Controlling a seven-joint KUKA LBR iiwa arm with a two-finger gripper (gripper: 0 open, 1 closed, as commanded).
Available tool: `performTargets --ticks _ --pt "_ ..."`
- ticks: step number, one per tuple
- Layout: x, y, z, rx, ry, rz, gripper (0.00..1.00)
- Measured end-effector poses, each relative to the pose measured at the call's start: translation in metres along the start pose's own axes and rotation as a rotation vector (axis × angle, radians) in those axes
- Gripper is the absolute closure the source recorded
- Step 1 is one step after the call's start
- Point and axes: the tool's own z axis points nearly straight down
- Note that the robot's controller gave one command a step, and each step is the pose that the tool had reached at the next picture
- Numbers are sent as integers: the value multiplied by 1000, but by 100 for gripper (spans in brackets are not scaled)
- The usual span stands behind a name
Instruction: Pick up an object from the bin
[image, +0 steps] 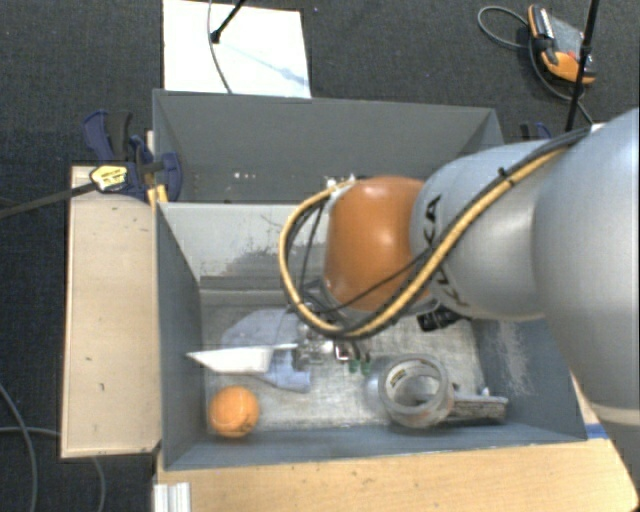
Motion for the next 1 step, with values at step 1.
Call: performTargets --ticks 1 --pt "4 0 -15 5 15 75 100"
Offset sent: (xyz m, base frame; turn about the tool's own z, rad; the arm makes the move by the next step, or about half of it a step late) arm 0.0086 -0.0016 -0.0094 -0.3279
